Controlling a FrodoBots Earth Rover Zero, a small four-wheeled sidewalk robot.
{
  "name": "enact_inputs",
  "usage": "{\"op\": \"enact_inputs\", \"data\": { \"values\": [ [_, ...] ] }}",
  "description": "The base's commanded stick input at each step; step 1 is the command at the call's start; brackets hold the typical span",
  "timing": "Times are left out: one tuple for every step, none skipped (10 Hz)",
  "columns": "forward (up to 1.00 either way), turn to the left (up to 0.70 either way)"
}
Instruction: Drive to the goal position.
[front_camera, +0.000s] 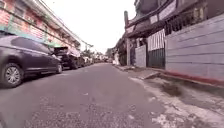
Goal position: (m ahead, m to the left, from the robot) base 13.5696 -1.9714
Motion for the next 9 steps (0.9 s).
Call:
{"op": "enact_inputs", "data": {
  "values": [
    [1.00,0.00],
    [1.00,0.00],
    [1.00,0.00],
    [1.00,0.00],
    [1.00,0.00],
    [1.00,0.00],
    [1.00,0.00],
    [1.00,0.00],
    [1.00,0.00]
  ]
}}
